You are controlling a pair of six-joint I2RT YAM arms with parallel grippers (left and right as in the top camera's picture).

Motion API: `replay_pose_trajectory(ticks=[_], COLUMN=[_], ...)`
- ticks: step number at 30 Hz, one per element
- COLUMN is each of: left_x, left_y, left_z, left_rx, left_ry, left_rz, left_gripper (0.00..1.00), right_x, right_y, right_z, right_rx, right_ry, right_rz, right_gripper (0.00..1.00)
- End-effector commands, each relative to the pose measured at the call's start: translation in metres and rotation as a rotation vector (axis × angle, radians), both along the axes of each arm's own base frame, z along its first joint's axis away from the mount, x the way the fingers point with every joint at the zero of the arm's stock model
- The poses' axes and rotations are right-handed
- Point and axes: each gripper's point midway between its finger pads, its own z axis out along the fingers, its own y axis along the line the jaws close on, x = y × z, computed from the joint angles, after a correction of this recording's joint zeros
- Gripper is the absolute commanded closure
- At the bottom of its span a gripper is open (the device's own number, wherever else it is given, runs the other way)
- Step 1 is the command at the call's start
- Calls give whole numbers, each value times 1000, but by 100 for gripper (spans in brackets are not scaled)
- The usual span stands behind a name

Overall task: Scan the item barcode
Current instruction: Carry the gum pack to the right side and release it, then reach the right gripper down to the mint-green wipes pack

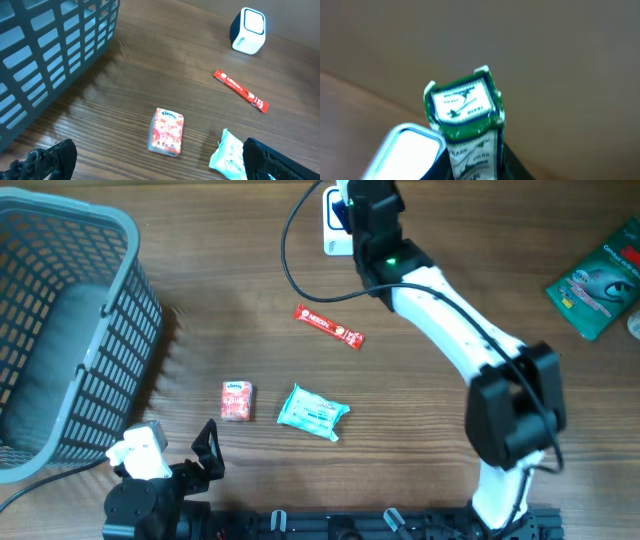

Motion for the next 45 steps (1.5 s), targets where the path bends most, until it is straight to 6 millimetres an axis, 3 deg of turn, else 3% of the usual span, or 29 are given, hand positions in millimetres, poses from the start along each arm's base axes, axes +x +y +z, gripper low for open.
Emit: replay_pose_trajectory(ticks=[1, 8, 12, 18, 21, 23, 24, 25, 27, 28, 31, 34, 38, 41, 43, 44, 45], left_x=[0, 0, 0, 0, 0, 0, 0, 0, 0, 0, 0, 0, 0, 0, 0, 0, 0], left_y=[2, 2, 2, 2, 2, 2, 2, 2, 2, 2, 2, 2, 2, 2, 2, 2, 2], left_z=[-1, -1, -1, -1, -1, -1, -1, -1, -1, -1, -1, -1, -1, -1, -1, -1, -1], left_rx=[19, 19, 19, 19, 19, 19, 19, 19, 19, 19, 19, 19, 19, 19, 19, 19, 19], left_ry=[-1, -1, -1, -1, -1, -1, -1, -1, -1, -1, -1, -1, -1, -1, -1, -1, -1], left_rz=[1, 1, 1, 1, 1, 1, 1, 1, 1, 1, 1, 1, 1, 1, 1, 1, 1], left_gripper=[0, 0, 0, 0, 0, 0, 0, 0, 0, 0, 0, 0, 0, 0, 0, 0, 0], right_x=[18, 50, 64, 62, 55, 47, 39, 34, 23, 14, -13, -48, -100, -126, -133, -133, -130], right_y=[-3, 20, 27, 18, -3, -43, -79, -99, -139, -173, -262, -350, -438, -477, -486, -487, -486], right_z=[-36, -84, -97, -100, -92, -67, -44, -33, -21, -24, -65, -117, -159, -169, -176, -176, -174], right_rx=[-304, -443, -475, -489, -447, -393, -363, -344, -298, -283, -215, 21, 214, 278, 383, 428, 459], right_ry=[-28, -60, -69, -37, 49, 79, 70, 67, 82, 131, 298, 453, 581, 611, 643, 646, 641], right_rz=[-58, -40, -43, -75, -124, -270, -412, -482, -603, -675, -851, -999, -1148, -1214, -1184, -1161, -1141], right_gripper=[95, 95, 96, 96, 96, 96, 96, 96, 96, 96, 96, 96, 96, 96, 96, 90, 75])
